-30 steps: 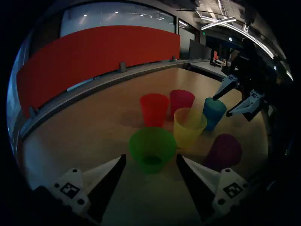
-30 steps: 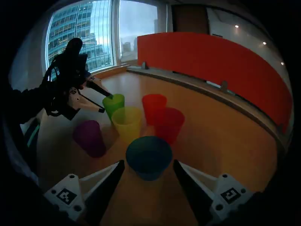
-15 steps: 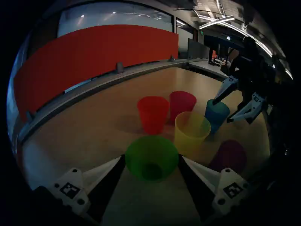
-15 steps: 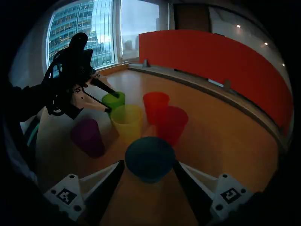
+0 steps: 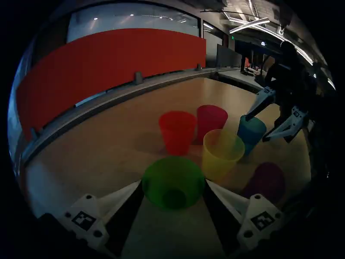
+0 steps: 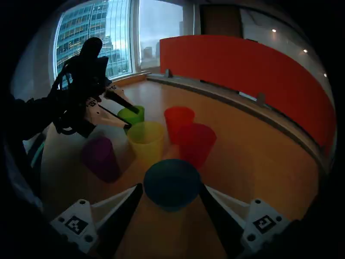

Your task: Pour water

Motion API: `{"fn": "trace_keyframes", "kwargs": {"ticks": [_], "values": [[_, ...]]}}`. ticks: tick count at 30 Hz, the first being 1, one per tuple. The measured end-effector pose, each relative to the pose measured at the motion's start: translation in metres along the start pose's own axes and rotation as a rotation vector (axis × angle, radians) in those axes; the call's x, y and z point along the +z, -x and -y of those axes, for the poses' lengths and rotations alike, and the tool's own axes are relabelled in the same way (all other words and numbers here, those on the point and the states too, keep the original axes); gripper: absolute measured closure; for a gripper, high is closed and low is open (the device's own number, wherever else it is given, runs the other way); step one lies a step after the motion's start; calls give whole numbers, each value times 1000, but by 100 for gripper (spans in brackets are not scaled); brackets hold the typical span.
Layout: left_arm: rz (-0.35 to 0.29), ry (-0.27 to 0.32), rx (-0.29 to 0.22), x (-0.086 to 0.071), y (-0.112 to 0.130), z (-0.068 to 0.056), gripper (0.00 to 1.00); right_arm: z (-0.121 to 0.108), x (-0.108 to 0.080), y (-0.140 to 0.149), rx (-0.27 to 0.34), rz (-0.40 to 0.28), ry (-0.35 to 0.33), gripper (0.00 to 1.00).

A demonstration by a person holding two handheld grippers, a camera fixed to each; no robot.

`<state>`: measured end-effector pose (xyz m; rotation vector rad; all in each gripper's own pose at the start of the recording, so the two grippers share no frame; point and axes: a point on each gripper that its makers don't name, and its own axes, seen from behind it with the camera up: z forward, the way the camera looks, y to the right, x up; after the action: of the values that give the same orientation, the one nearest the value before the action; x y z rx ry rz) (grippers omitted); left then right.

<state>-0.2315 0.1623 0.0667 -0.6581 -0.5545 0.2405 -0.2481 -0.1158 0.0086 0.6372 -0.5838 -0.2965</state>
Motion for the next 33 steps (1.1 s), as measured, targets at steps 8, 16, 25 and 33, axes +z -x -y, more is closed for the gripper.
{"fn": "trace_keyframes", "kwargs": {"ticks": [8,16,25,33], "values": [[0,-3,4,0,0,1,11,-2,10,-1,-11,-2,10,0],[-11,-9,12,-4,-4,2,11,-5,17,-3,-4,-17,25,6],[-64,-20,-4,-21,-22,1,11,-6,6,-18,7,-69,47,6],[-146,-37,-6,-48,-46,-5,11,-2,-19,-52,5,-170,71,7]]}}
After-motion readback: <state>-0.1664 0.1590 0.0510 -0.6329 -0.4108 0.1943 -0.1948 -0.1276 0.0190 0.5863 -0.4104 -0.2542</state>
